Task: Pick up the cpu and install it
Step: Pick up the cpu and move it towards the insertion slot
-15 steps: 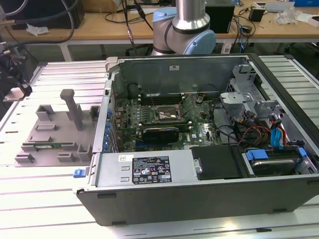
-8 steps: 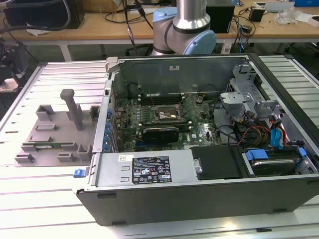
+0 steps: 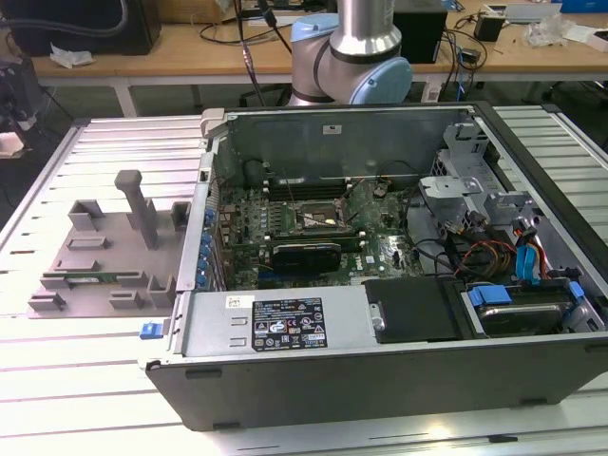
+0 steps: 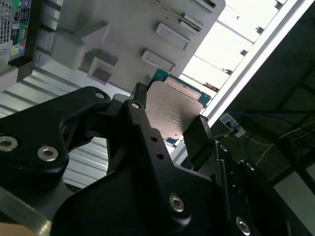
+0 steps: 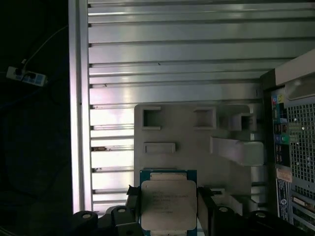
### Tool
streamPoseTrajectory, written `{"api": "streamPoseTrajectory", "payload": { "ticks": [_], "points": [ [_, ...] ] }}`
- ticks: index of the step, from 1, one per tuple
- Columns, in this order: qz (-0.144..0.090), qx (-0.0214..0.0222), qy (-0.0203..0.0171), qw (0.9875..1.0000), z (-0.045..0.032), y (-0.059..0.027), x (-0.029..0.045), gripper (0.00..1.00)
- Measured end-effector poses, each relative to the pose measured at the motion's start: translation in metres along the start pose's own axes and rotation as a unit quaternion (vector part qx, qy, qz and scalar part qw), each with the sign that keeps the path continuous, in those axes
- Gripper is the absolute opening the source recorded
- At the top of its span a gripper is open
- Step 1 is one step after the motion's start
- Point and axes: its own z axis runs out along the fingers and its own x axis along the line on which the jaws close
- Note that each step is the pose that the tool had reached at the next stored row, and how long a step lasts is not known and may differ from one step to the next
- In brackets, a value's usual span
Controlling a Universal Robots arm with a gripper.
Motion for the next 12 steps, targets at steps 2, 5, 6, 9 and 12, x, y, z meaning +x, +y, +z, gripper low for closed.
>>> {"api": "streamPoseTrajectory", "payload": {
  "ticks": [2, 5, 6, 9, 12],
  "points": [
    [0.0, 0.0, 0.0, 1.0, -0.0078, 0.0007, -0.0001, 0.54],
    [0.0, 0.0, 0.0, 1.0, -0.0192, 0.0017, -0.0002, 0.54],
    [0.0, 0.0, 0.0, 1.0, -0.0222, 0.0019, -0.0003, 0.54],
    [0.0, 0.0, 0.0, 1.0, -0.0302, 0.0027, -0.0003, 0.54],
    [0.0, 0.0, 0.0, 1.0, -0.0303, 0.0027, -0.0004, 0.54]
  ]
}}
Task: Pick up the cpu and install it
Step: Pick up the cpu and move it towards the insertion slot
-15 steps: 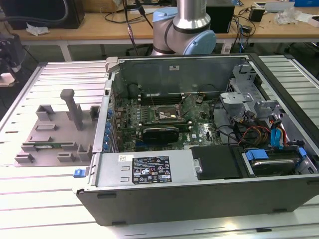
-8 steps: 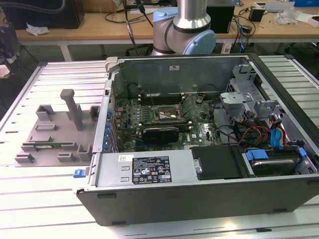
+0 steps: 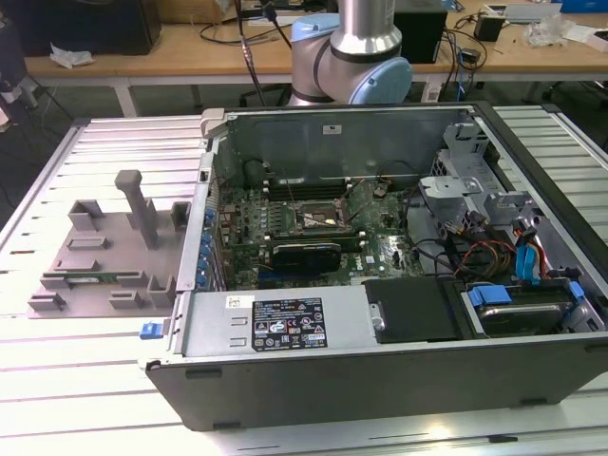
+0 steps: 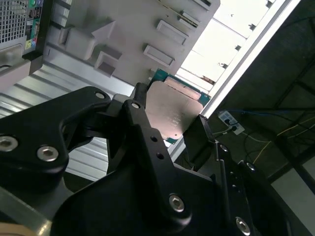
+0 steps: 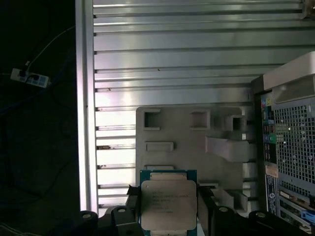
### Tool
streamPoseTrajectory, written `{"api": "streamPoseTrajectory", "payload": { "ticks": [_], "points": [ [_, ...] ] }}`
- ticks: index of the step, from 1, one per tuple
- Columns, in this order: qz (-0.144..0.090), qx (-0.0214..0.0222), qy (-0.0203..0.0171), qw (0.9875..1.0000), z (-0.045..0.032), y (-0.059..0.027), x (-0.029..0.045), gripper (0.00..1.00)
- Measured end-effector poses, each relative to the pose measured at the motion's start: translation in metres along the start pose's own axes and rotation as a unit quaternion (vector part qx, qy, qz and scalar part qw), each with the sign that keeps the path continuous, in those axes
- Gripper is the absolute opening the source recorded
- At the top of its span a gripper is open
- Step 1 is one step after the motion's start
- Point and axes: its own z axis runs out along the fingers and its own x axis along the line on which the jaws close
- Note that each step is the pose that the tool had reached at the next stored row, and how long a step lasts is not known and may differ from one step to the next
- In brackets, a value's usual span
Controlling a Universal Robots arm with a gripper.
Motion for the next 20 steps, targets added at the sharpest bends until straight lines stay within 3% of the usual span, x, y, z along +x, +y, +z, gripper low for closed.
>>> {"api": "streamPoseTrajectory", "payload": {
  "ticks": [9, 13, 18, 20],
  "points": [
    [0.0, 0.0, 0.0001, 1.0, 0.0002, 0.0007, -0.018, 0.54],
    [0.0, 0.0, 0.0, 1.0, 0.0005, 0.0015, -0.0375, 0.54],
    [0.0, 0.0001, 0.0, 1.0, 0.0008, 0.0021, -0.0549, 0.54],
    [0.0, 0.0001, 0.0001, 1.0, 0.001, 0.0026, -0.0666, 0.54]
  ]
}}
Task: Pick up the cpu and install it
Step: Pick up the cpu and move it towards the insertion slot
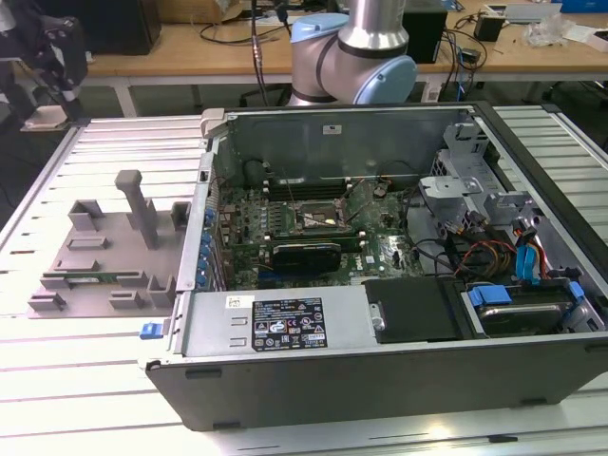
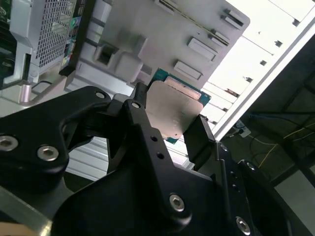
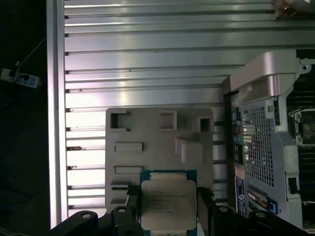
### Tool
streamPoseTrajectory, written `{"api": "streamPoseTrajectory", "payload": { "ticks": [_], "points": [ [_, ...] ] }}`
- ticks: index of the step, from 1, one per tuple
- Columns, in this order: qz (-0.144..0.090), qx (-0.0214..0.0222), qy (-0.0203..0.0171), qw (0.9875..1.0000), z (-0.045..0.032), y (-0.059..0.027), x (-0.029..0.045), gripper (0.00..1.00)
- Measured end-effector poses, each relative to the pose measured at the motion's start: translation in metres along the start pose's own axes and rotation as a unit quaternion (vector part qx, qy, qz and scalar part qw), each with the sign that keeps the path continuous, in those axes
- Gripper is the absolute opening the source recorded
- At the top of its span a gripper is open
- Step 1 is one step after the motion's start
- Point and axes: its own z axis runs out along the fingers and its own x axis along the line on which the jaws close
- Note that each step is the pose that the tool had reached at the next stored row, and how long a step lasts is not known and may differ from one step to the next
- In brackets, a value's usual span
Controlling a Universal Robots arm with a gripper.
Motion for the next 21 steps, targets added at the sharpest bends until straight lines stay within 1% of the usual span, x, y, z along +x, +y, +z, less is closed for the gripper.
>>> {"api": "streamPoseTrajectory", "payload": {
  "ticks": [3, 5, 7, 9, 11, 14, 19, 20, 21],
  "points": [
    [0.0, 0.0, 0.0, 1.0, 0.0002, 0.0004, -0.0097, 0.54],
    [0.0, 0.0, 0.0, 1.0, 0.0003, 0.0008, -0.0206, 0.54],
    [0.0, 0.0, 0.0, 1.0, 0.0004, 0.001, -0.0268, 0.54],
    [0.0, -0.0001, -0.0001, 1.0, 0.0006, 0.0015, -0.038, 0.54],
    [0.0, -0.0001, -0.0001, 1.0, 0.0009, 0.0021, -0.0545, 0.54],
    [0.0, 0.0, 0.0, 1.0, 0.001, 0.0026, -0.0679, 0.54],
    [0.0, -0.0001, 0.0, 1.0, 0.0014, 0.0034, -0.0864, 0.54],
    [0.0, 0.0, 0.0, 1.0, 0.0014, 0.0037, -0.0947, 0.54],
    [0.0, 0.0, 0.0, 1.0, 0.0015, 0.0038, -0.0983, 0.54]
  ]
}}
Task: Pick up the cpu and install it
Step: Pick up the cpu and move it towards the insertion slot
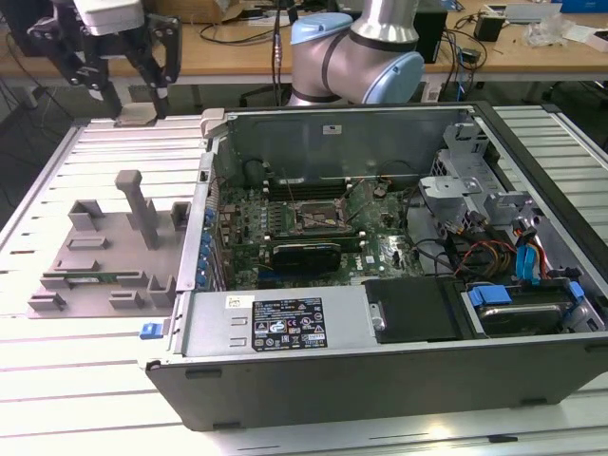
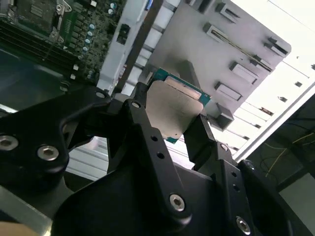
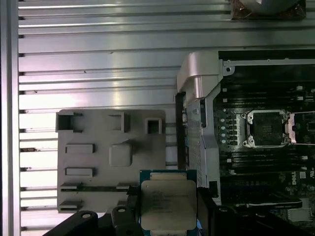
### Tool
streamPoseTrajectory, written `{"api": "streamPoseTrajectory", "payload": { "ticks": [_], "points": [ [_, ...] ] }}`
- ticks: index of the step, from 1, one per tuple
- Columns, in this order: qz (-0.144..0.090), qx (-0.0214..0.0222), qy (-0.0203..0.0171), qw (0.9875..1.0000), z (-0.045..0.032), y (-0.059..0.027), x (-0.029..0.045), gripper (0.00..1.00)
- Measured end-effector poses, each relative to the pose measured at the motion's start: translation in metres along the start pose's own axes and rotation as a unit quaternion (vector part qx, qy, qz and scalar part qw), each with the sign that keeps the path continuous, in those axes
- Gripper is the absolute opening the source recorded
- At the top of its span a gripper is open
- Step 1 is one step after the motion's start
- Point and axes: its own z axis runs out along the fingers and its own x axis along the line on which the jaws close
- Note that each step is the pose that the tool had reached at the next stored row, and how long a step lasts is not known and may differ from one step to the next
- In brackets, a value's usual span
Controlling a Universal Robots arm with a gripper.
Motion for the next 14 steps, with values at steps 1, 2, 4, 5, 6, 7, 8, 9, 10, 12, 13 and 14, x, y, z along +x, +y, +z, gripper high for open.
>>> {"api": "streamPoseTrajectory", "payload": {
  "ticks": [1, 2, 4, 5, 6, 7, 8, 9, 10, 12, 13, 14],
  "points": [
    [0.0, 0.0, 0.0, 1.0, 0.0001, 0.0002, -0.0039, 0.54],
    [0.0, 0.0, 0.0, 1.0, 0.0002, 0.0004, -0.0107, 0.54],
    [0.0, 0.0, 0.0, 1.0, 0.0003, 0.0007, -0.0182, 0.54],
    [0.0, 0.0, 0.0001, 1.0, 0.0003, 0.001, -0.0256, 0.54],
    [0.0, -0.0001, 0.0, 1.0, 0.0005, 0.0012, -0.032, 0.54],
    [0.0, -0.0001, 0.0, 1.0, 0.0006, 0.0014, -0.0365, 0.54],
    [0.0, 0.0, 0.0, 1.0, 0.0007, 0.0016, -0.0401, 0.54],
    [0.0, 0.0, 0.0, 1.0, 0.0007, 0.0018, -0.0449, 0.54],
    [0.0, 0.0, 0.0, 1.0, 0.0007, 0.0019, -0.0489, 0.54],
    [0.0, 0.0, 0.0, 1.0, 0.001, 0.0024, -0.0619, 0.54],
    [0.0, 0.0, 0.0, 1.0, 0.001, 0.0026, -0.066, 0.54],
    [0.0, 0.0, 0.0, 1.0, 0.0011, 0.0027, -0.07, 0.54]
  ]
}}
